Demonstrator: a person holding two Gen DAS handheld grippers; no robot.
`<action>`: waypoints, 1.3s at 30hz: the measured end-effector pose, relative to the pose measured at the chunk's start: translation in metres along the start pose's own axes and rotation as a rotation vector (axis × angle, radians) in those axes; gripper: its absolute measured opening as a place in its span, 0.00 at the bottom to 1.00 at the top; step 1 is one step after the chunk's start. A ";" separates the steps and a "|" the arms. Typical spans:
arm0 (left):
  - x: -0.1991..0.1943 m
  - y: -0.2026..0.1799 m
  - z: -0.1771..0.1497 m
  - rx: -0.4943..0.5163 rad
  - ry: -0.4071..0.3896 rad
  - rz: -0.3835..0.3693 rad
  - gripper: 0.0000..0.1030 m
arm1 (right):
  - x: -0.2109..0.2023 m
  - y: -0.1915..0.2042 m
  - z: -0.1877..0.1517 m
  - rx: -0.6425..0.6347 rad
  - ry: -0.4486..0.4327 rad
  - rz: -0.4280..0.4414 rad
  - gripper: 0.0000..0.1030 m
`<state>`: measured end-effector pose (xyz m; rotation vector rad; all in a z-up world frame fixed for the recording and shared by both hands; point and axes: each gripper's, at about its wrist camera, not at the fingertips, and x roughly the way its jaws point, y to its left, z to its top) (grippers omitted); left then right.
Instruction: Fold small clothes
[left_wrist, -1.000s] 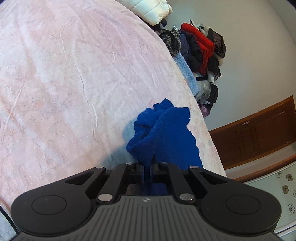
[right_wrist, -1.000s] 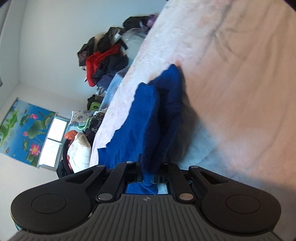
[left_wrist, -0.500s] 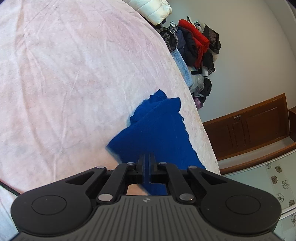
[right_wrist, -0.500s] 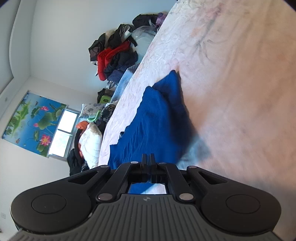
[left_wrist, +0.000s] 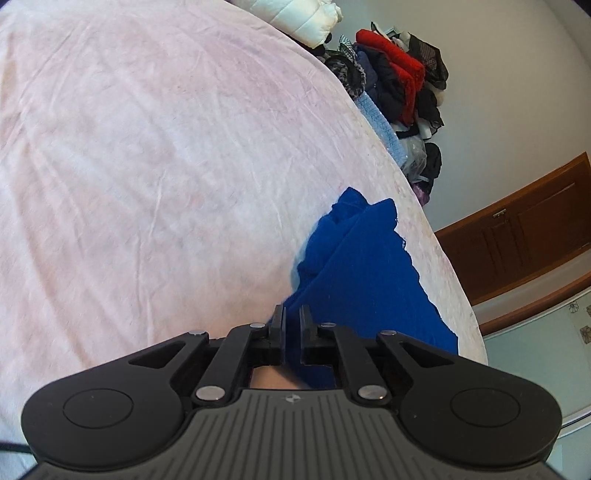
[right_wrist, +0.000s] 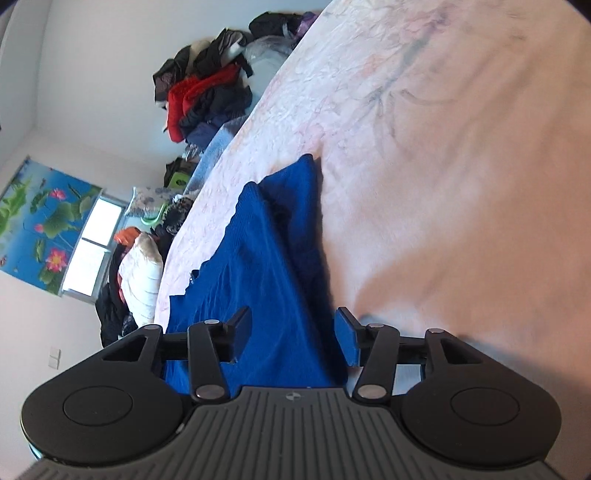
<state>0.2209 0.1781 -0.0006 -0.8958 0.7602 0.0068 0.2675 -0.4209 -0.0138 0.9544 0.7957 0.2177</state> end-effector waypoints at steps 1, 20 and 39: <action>0.006 -0.002 0.007 0.006 0.008 0.001 0.12 | 0.004 0.000 0.007 -0.012 0.007 -0.003 0.52; 0.104 -0.032 0.078 0.111 0.244 -0.180 0.82 | 0.063 0.009 0.048 -0.072 0.210 0.091 0.70; 0.080 -0.067 0.064 0.204 0.322 -0.193 0.12 | 0.045 0.034 0.033 -0.105 0.257 0.201 0.16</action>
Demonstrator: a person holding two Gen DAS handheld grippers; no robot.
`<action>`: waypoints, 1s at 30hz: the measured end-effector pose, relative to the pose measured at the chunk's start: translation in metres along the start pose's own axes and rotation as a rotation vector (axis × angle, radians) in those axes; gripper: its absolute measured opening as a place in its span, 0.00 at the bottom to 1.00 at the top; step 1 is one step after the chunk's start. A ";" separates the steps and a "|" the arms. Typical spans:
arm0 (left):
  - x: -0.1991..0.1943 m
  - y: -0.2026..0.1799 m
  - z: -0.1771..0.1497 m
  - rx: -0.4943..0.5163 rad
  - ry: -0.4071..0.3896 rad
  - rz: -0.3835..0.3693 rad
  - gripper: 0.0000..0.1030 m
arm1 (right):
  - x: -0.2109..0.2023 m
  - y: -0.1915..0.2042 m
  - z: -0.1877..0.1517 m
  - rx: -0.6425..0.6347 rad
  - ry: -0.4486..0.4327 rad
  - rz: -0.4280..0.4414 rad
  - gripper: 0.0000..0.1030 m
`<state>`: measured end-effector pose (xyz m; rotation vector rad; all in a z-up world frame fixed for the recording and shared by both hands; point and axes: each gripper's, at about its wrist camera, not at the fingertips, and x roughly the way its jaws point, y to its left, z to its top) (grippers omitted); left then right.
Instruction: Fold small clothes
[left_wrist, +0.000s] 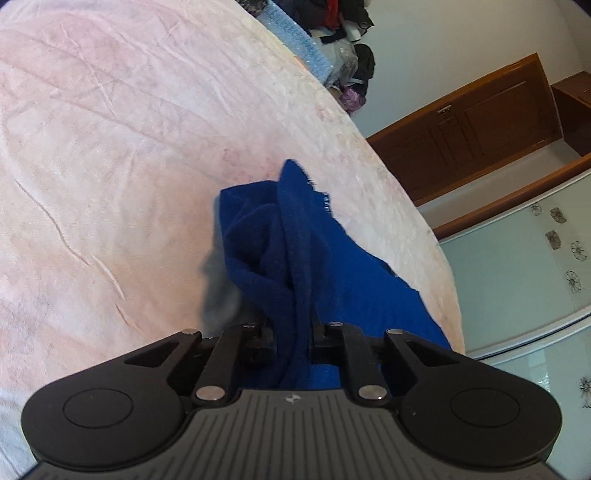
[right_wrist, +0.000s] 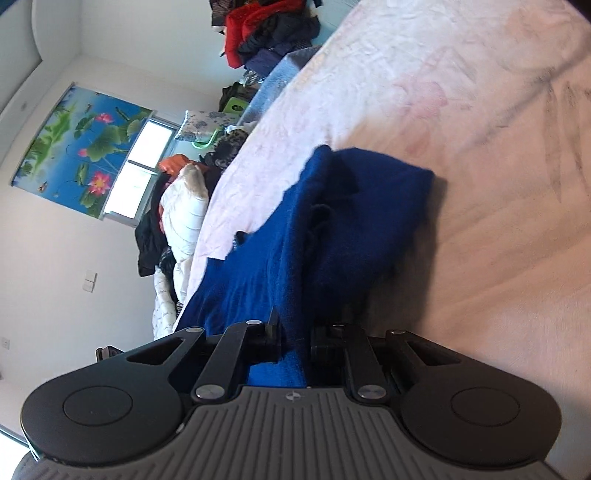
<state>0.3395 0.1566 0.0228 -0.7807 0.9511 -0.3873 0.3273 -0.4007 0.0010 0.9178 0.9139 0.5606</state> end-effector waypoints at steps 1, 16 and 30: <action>-0.007 -0.003 -0.001 0.003 0.001 -0.014 0.12 | -0.003 0.004 -0.002 -0.004 0.004 0.005 0.16; -0.057 0.051 -0.036 -0.132 -0.063 -0.012 0.15 | -0.044 -0.022 -0.042 0.069 -0.055 -0.097 0.49; -0.052 0.043 -0.130 -0.336 -0.335 -0.018 0.83 | -0.093 -0.013 -0.133 0.140 -0.158 0.024 0.65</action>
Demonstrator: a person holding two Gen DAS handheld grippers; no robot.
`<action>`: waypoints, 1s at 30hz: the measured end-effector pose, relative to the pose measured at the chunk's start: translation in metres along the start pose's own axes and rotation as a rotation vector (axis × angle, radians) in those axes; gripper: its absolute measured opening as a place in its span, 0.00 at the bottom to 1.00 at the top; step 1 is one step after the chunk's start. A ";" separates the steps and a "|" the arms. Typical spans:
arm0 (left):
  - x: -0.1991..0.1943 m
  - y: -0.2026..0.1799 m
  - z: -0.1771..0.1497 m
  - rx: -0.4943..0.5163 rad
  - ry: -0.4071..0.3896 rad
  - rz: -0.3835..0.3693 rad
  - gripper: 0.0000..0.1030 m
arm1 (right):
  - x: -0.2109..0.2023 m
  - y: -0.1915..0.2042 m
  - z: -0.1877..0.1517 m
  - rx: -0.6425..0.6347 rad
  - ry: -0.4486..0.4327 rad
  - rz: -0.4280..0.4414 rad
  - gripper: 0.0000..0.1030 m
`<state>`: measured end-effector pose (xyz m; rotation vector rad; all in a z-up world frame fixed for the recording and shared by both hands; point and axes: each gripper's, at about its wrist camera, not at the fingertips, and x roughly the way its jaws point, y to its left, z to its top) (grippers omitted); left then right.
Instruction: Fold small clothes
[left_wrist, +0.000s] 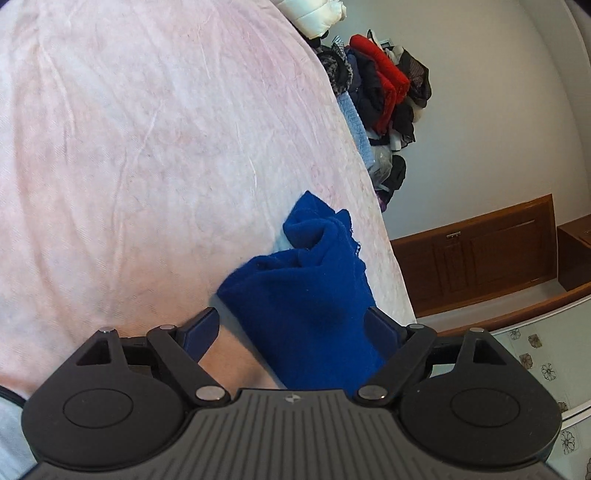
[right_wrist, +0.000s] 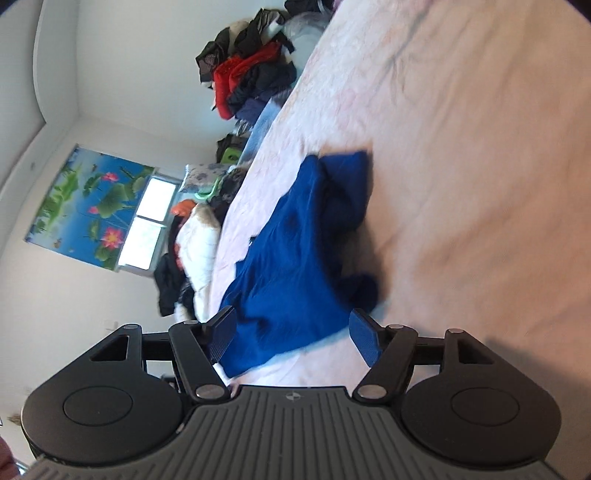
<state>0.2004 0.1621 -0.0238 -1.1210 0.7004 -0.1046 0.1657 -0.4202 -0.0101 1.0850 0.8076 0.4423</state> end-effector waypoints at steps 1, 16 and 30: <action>0.005 -0.005 -0.002 0.009 -0.012 0.002 0.82 | 0.008 0.000 -0.003 -0.003 0.003 -0.024 0.63; 0.047 -0.020 -0.019 0.066 0.009 0.104 0.07 | 0.071 0.012 -0.022 0.026 -0.146 -0.197 0.48; 0.000 -0.047 -0.015 0.177 0.037 -0.015 0.04 | 0.056 0.031 -0.019 -0.005 -0.113 -0.091 0.08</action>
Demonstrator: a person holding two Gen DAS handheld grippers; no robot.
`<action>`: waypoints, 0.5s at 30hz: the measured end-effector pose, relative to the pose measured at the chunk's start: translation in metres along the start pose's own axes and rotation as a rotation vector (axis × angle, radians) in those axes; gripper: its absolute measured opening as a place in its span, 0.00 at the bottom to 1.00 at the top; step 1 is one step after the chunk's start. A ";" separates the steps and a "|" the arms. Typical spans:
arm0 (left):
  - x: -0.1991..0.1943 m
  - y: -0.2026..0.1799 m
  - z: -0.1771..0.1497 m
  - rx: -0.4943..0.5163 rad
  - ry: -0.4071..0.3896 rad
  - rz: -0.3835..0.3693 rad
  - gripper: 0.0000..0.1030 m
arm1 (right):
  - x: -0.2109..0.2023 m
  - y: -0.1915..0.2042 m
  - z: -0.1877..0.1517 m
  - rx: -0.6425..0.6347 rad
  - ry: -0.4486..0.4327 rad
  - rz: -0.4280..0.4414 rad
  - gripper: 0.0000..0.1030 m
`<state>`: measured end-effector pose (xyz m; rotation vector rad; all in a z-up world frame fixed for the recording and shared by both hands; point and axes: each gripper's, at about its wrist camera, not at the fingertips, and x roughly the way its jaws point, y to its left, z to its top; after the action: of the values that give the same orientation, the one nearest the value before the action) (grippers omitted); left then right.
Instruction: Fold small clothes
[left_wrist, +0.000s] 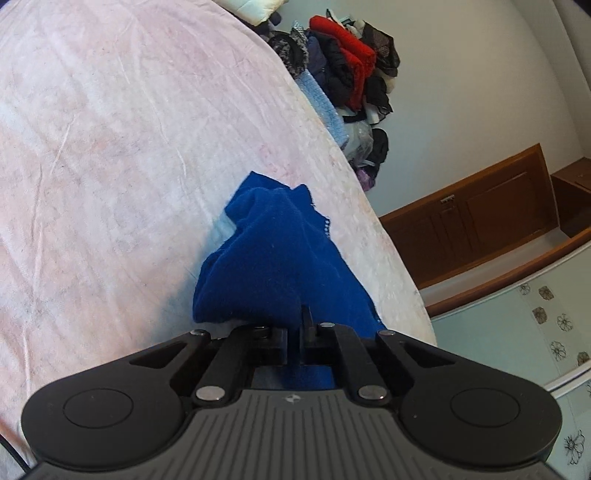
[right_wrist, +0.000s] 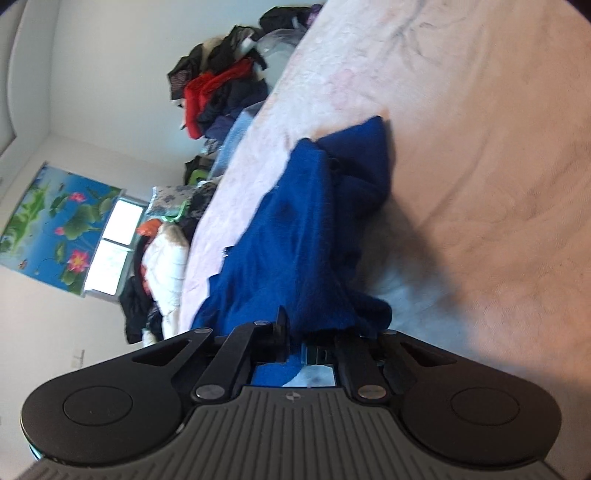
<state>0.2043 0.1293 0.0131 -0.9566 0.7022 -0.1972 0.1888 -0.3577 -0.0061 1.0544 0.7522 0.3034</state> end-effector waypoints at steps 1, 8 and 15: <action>-0.007 -0.003 -0.002 0.014 0.000 -0.005 0.04 | -0.005 0.002 0.000 0.003 0.009 0.010 0.08; 0.004 0.031 -0.008 -0.030 0.081 0.067 0.04 | 0.004 -0.029 -0.003 0.024 0.062 -0.103 0.12; -0.020 0.033 -0.009 0.117 0.192 0.079 0.05 | -0.046 -0.022 0.007 -0.053 0.011 -0.092 0.51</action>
<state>0.1784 0.1510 -0.0074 -0.8030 0.8940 -0.2601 0.1582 -0.3995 -0.0043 0.9662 0.7963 0.2497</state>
